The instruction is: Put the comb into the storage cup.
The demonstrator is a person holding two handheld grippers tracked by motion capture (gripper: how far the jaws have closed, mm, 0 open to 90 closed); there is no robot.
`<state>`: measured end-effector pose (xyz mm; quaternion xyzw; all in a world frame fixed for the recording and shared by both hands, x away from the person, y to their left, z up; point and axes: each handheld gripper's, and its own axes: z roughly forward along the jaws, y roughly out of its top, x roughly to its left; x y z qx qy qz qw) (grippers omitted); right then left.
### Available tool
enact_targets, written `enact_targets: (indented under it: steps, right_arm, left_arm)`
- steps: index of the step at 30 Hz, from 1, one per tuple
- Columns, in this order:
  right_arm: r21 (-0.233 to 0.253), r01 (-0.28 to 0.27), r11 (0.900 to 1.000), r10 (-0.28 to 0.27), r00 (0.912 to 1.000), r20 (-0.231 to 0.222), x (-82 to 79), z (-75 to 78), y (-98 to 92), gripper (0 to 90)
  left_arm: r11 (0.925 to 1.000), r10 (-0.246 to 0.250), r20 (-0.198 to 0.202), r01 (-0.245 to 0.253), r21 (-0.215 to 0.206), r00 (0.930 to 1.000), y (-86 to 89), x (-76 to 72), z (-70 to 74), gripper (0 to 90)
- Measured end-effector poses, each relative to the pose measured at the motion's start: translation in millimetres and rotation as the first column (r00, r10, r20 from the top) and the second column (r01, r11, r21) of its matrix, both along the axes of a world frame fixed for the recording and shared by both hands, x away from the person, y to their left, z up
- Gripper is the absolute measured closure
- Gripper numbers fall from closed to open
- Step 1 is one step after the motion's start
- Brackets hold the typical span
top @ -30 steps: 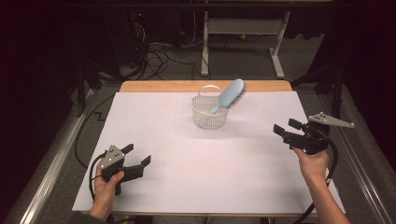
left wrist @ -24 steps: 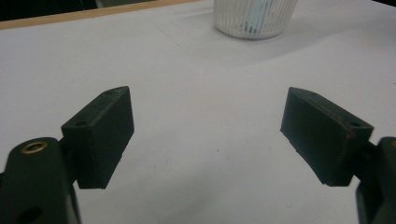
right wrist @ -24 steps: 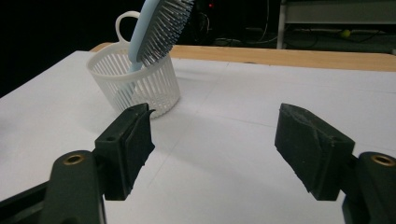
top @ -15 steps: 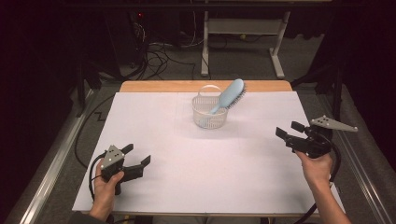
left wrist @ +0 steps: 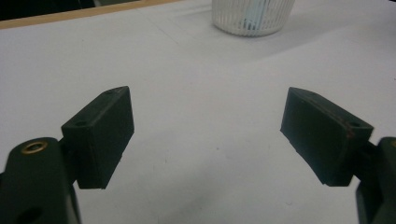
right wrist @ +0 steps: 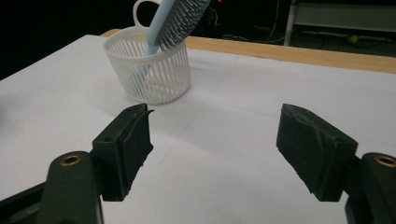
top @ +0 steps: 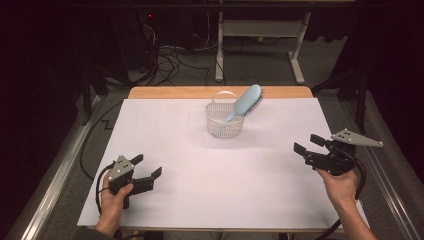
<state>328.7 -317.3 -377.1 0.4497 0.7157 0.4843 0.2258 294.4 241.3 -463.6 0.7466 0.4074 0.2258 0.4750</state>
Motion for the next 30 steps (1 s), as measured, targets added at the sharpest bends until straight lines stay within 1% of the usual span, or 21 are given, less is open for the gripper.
enact_targets:
  steps: [3, 7, 10, 12, 15, 18, 22, 26, 30]
  right_arm:
    - [0.001, -0.009, 1.0, 0.009, 0.9999, 0.014, -5.2, 1.7, 1.7, 26.7]
    - [0.019, -0.012, 1.0, 0.012, 0.9997, 0.019, -13.8, -2.5, 1.8, 26.7]
    - [0.027, -0.015, 1.0, 0.014, 0.9996, 0.023, -19.9, -5.1, -0.3, 25.7]
    - [0.039, -0.012, 0.999, 0.01, 0.9992, 0.038, -24.5, -5.3, -2.4, 25.1]
    - [0.052, -0.009, 0.999, 0.007, 0.999, 0.043, -30.7, -6.1, -5.0, 24.8]
    - [0.056, -0.016, 0.998, 0.013, 0.999, 0.043, -37.6, -9.9, -5.6, 24.6]
    - [0.078, -0.017, 0.997, 0.014, 0.9988, 0.047, -46.6, -15.5, -6.8, 23.5]
    - [0.094, -0.015, 0.995, 0.011, 0.9987, 0.051, -54.3, -17.0, -8.5, 23.2]
    - [0.098, -0.017, 0.995, 0.01, 0.9974, 0.072, -62.1, -20.5, -7.8, 23.5]
  left_arm:
    - [1.0, 0.003, 0.001, -0.003, -0.001, 1.0, 0.7, -0.2, 0.2, 18.2]
    - [1.0, 0.002, 0.002, -0.002, -0.002, 1.0, 0.6, -0.4, 0.2, 18.2]
    - [1.0, 0.004, 0.003, -0.004, -0.003, 1.0, 1.3, -0.4, 0.4, 18.2]
    - [0.9999, 0.011, 0.002, -0.011, -0.007, 0.9999, 2.2, -0.3, 0.6, 18.2]
    - [1.0, 0.005, 0.008, -0.005, -0.008, 1.0, 1.6, -1.6, 1.4, 18.2]
    - [0.9999, 0.006, 0.008, -0.005, -0.01, 1.0, 1.3, -1.9, 1.6, 18.1]
    - [0.9999, 0.003, 0.01, -0.003, -0.01, 0.9999, 1.4, -2.4, 1.9, 18.0]
    - [0.9999, 0.001, 0.01, -0.001, -0.01, 0.9999, 1.3, -2.3, 1.8, 18.0]
    - [0.9999, 0.007, 0.01, -0.007, -0.014, 0.9999, 2.2, -1.8, 1.9, 18.1]
